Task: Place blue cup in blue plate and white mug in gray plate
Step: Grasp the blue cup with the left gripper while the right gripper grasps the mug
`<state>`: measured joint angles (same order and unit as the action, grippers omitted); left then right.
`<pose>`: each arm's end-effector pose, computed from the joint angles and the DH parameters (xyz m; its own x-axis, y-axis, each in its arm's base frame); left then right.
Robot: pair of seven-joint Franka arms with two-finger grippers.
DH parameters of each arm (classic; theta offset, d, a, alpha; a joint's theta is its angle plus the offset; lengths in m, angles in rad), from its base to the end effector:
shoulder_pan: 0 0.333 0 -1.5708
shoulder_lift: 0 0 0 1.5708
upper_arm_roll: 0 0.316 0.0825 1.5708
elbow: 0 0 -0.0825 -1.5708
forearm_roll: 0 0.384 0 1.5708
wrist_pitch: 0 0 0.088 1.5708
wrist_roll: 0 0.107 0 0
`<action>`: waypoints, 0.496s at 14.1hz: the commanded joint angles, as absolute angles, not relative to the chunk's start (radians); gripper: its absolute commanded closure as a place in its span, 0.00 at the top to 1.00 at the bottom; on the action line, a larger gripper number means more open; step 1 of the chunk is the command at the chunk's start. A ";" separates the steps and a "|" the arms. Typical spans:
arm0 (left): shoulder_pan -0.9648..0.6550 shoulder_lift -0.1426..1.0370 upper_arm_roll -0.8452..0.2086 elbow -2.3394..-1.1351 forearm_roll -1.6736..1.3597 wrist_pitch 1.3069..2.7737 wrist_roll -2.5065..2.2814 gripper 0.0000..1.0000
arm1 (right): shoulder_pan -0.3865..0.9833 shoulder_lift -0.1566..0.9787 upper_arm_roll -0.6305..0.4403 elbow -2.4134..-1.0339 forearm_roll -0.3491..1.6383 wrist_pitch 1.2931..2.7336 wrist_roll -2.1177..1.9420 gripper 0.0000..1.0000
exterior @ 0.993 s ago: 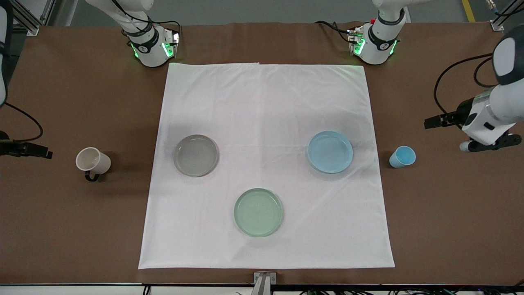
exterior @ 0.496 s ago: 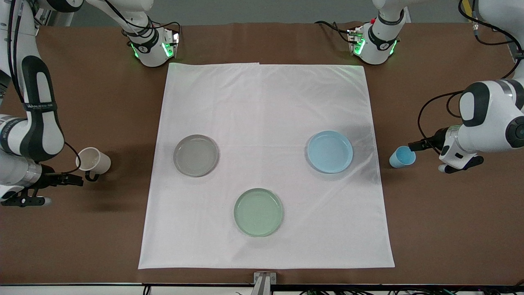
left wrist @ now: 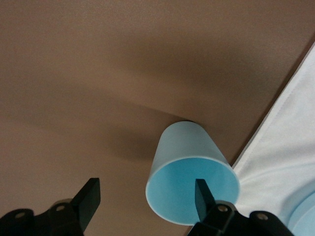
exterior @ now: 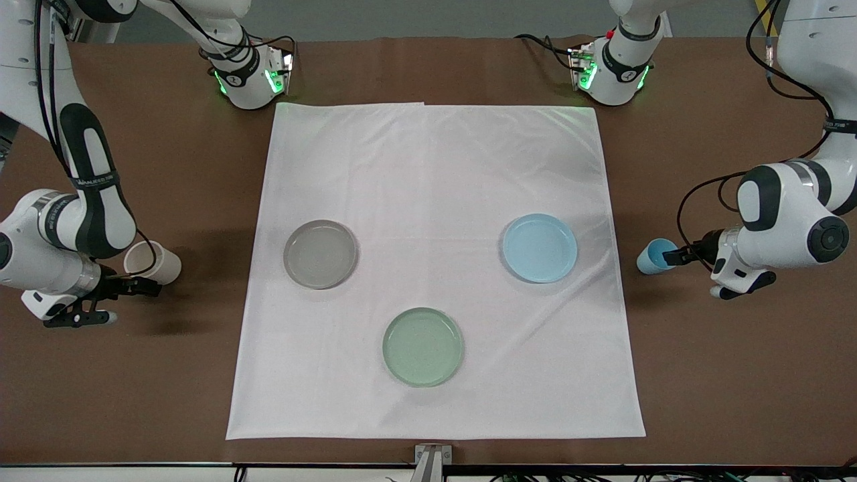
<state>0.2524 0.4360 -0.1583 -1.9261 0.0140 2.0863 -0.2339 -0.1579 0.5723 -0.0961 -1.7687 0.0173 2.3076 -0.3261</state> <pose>0.5899 0.0592 0.2455 0.9115 0.3080 -0.2726 0.3184 -0.9479 -0.0067 0.6384 -0.1601 0.2374 0.9964 0.0740 -0.0418 0.0752 -0.9968 0.0276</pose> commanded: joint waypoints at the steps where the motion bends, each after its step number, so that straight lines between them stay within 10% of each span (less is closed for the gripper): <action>1: 0.259 0.443 -0.164 -1.921 0.005 2.094 -0.241 0.81 | -0.175 0.552 -0.084 -1.809 0.026 2.313 -0.344 0.95; 4: 0.261 0.449 -0.164 -1.924 0.003 2.094 -0.241 0.77 | -0.176 0.552 -0.084 -1.807 0.028 2.292 -0.342 0.72; 7: 0.267 0.457 -0.164 -1.922 0.000 2.097 -0.241 0.40 | -0.176 0.552 -0.084 -1.807 0.064 2.270 -0.344 0.54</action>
